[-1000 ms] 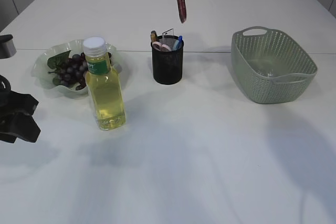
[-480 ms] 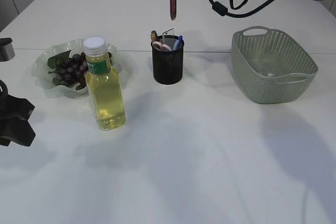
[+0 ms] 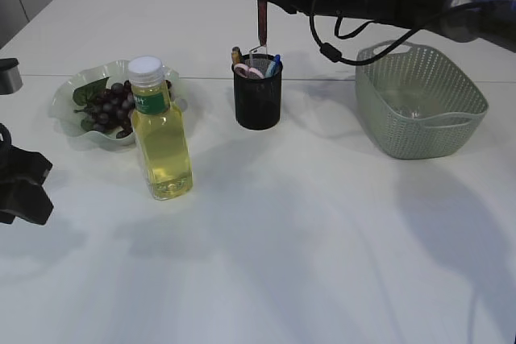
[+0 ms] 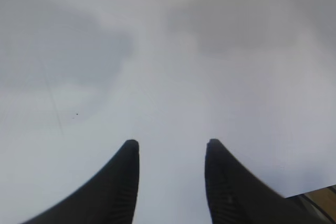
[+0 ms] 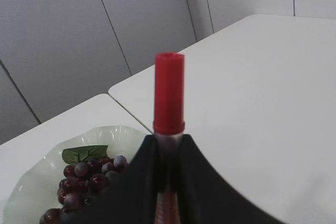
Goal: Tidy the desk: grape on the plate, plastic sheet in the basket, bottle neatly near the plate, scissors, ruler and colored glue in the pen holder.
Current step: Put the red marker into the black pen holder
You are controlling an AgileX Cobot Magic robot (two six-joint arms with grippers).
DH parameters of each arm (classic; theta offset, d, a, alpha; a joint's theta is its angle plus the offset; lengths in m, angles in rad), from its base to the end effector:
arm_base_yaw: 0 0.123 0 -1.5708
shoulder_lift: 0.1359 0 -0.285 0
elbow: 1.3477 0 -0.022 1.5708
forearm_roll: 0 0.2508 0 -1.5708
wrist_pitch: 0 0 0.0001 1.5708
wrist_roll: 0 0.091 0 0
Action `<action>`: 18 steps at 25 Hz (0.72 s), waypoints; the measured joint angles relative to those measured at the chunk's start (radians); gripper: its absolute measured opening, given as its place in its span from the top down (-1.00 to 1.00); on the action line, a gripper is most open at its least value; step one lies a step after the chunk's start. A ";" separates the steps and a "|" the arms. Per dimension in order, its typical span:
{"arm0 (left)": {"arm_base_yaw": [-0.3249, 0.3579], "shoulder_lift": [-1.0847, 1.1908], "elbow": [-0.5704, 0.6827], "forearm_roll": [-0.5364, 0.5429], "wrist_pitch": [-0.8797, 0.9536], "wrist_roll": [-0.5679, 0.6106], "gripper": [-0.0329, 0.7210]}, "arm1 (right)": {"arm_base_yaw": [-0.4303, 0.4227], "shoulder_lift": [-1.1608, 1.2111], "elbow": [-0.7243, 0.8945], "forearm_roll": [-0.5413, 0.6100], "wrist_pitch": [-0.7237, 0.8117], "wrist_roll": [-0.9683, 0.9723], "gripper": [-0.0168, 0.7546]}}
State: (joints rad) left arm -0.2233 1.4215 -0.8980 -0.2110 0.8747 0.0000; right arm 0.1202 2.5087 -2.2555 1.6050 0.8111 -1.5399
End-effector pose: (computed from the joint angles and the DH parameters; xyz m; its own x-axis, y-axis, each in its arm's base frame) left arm 0.2471 -0.0711 0.2354 -0.9663 0.0817 -0.2440 0.1302 0.9731 -0.1898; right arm 0.5516 0.1331 0.2310 -0.1923 0.0326 -0.9808 -0.7830 0.5973 0.1734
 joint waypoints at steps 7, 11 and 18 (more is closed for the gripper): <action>0.000 0.000 0.000 0.002 -0.006 0.000 0.10 | 0.000 0.031 0.000 0.013 0.000 -0.019 0.72; 0.000 0.000 0.000 0.002 -0.010 0.000 0.10 | 0.000 0.037 0.000 0.017 0.006 -0.022 0.69; 0.000 0.000 0.000 0.004 -0.014 0.000 0.10 | 0.000 0.039 0.000 0.017 0.056 -0.022 0.11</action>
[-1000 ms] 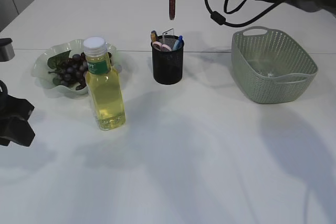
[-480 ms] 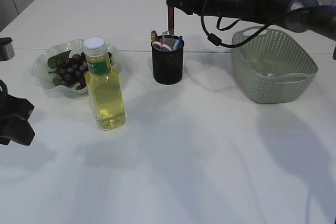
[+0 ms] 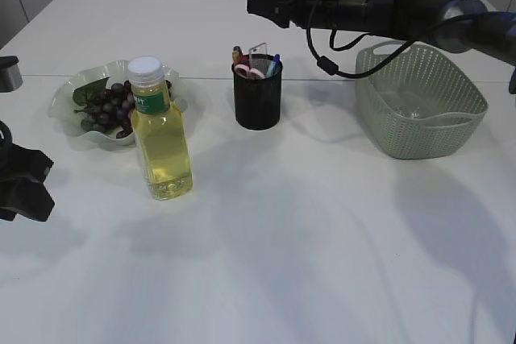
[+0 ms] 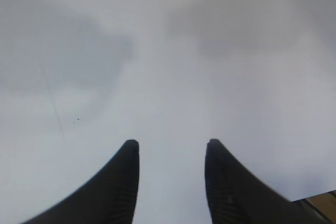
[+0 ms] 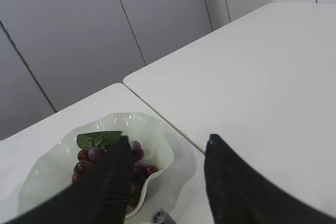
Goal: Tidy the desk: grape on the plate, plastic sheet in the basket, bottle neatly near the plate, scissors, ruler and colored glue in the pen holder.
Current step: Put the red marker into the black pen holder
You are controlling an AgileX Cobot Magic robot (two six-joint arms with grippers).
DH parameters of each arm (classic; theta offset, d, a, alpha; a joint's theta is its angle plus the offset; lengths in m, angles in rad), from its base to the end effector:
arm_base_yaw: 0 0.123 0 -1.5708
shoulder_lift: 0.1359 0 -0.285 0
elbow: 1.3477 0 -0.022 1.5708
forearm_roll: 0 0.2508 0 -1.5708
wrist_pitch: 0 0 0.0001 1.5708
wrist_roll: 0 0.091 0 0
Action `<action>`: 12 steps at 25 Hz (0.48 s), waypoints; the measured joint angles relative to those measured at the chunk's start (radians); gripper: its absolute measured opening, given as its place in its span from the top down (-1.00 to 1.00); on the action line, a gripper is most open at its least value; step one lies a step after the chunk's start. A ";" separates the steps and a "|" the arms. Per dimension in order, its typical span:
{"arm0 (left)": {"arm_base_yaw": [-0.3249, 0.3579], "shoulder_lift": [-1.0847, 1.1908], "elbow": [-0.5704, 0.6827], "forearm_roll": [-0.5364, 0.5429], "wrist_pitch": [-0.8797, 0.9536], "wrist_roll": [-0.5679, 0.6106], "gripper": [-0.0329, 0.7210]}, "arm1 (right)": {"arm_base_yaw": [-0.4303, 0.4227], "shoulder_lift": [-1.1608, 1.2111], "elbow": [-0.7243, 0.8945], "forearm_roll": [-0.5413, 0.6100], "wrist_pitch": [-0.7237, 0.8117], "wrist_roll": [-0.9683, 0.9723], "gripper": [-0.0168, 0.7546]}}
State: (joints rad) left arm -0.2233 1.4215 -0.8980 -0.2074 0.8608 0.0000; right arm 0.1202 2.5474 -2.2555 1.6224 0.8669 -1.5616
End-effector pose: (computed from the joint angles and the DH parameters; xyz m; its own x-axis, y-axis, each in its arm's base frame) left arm 0.2484 -0.0710 0.2356 -0.9628 0.0810 -0.2576 0.1318 0.9735 -0.1866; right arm 0.5516 0.1365 0.2112 -0.2152 0.0319 -0.9761 -0.8098 0.5527 0.1966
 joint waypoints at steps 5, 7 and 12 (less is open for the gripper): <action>0.000 0.000 0.000 -0.001 -0.002 0.000 0.10 | 0.000 0.000 0.000 0.045 -0.040 -0.001 -0.10; 0.000 0.000 0.000 -0.001 -0.002 0.000 0.10 | 0.000 0.000 0.000 0.078 -0.100 0.048 -0.11; 0.000 0.000 0.000 -0.001 0.008 0.000 0.10 | -0.002 -0.038 0.000 -0.260 -0.201 0.448 -0.11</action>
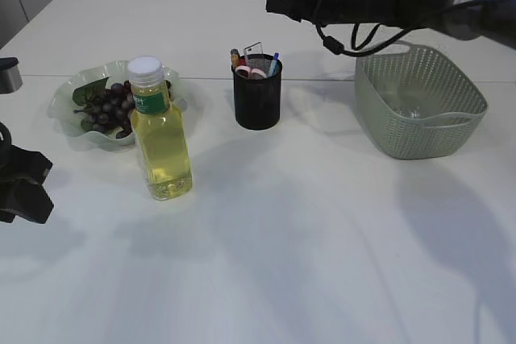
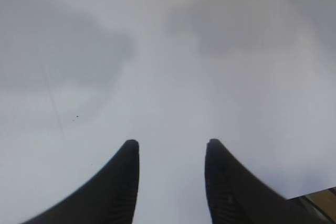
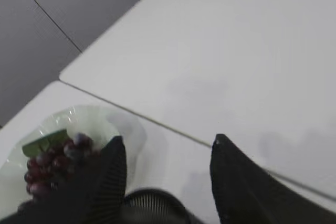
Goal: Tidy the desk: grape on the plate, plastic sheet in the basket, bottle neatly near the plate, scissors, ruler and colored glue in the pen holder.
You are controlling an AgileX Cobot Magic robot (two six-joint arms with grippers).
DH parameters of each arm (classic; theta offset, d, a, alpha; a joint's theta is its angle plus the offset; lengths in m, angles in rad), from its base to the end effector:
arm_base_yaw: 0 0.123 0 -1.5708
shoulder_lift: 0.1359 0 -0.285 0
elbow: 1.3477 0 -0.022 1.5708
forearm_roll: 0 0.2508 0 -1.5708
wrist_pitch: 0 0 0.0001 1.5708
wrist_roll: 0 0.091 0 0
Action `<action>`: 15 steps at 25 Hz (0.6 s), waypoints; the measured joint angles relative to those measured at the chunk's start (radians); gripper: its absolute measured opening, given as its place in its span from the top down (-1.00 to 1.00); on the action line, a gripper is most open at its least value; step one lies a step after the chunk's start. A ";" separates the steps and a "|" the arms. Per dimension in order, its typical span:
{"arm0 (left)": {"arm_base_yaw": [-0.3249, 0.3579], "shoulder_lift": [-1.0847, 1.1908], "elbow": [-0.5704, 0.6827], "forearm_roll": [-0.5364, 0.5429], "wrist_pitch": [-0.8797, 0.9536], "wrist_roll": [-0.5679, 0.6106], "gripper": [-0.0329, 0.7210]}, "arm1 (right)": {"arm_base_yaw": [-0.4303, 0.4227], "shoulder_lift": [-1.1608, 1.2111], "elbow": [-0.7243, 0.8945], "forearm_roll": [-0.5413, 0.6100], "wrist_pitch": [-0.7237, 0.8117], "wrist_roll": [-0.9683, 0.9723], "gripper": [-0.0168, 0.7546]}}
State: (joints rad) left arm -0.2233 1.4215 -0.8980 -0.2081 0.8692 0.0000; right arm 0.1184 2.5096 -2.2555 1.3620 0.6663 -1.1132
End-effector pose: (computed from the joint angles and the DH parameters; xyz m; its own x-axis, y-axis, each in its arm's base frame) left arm 0.2476 -0.0710 0.2354 -0.9648 0.0824 -0.2496 0.1315 0.9735 -0.1873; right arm 0.5597 0.1221 0.2153 -0.4422 0.1023 -0.8911 -0.5881 0.7171 0.3742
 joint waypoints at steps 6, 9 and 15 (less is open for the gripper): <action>0.000 0.000 0.000 0.000 0.002 0.000 0.10 | 0.000 -0.173 0.000 -0.820 0.245 0.740 0.07; 0.000 0.000 0.000 0.017 0.002 0.000 0.10 | 0.000 -0.270 0.000 -1.049 0.400 0.908 0.14; 0.000 0.000 0.000 0.044 -0.010 0.000 0.10 | 0.000 -0.448 0.081 -1.225 0.519 1.041 0.15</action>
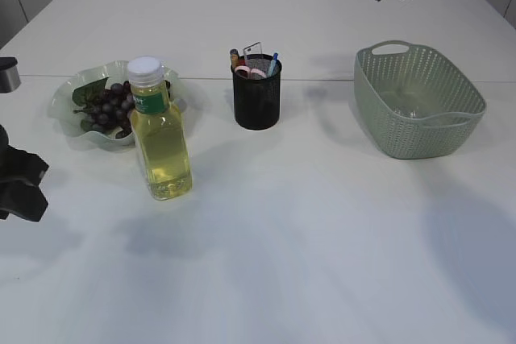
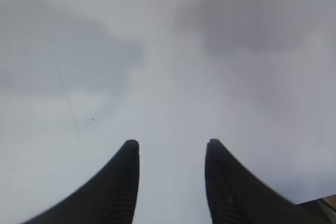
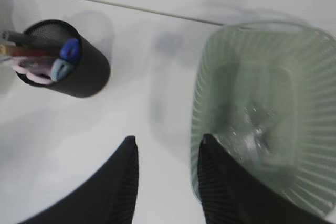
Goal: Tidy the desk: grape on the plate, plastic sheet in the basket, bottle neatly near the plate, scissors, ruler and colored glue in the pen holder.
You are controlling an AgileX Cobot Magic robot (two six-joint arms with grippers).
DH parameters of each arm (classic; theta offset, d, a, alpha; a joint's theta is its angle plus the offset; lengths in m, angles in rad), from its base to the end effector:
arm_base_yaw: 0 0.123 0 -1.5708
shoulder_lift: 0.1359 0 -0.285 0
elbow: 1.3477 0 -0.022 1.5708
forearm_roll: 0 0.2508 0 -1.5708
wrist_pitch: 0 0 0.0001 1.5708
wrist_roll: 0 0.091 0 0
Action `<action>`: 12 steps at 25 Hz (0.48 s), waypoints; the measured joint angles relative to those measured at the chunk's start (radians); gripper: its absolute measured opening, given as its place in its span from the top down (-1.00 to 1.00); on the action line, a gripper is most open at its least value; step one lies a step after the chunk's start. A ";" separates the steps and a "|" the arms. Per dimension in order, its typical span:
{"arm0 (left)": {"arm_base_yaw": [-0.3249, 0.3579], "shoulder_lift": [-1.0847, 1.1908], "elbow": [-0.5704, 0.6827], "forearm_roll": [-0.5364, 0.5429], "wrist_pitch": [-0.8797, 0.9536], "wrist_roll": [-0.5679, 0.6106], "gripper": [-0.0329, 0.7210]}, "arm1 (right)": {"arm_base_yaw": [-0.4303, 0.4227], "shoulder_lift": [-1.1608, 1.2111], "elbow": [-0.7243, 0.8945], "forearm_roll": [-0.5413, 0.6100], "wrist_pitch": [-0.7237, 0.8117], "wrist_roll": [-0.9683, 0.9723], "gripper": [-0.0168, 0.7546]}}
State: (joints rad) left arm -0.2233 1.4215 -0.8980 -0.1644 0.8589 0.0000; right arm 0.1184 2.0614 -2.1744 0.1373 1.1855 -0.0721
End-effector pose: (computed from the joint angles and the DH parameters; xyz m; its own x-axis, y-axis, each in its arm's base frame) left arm 0.2489 -0.0681 0.2352 -0.9584 0.1080 -0.2641 0.1510 0.9773 -0.1483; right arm 0.4540 0.0656 0.3502 -0.8218 -0.1180 -0.5574 -0.2038 0.9745 0.0942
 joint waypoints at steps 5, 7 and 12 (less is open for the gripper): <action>0.000 0.000 0.000 0.016 0.007 0.000 0.10 | 0.000 -0.148 0.136 -0.151 0.059 0.056 0.10; 0.000 0.000 0.000 0.023 0.013 0.000 0.10 | 0.000 -0.211 0.208 -0.190 0.060 0.065 0.04; 0.000 -0.022 0.000 0.027 -0.008 0.000 0.10 | 0.000 -0.360 0.396 -0.215 0.062 0.093 0.01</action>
State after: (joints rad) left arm -0.2233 1.3999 -0.8980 -0.1375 0.8506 0.0000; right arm 0.1184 1.7009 -1.7786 -0.0778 1.2474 0.0211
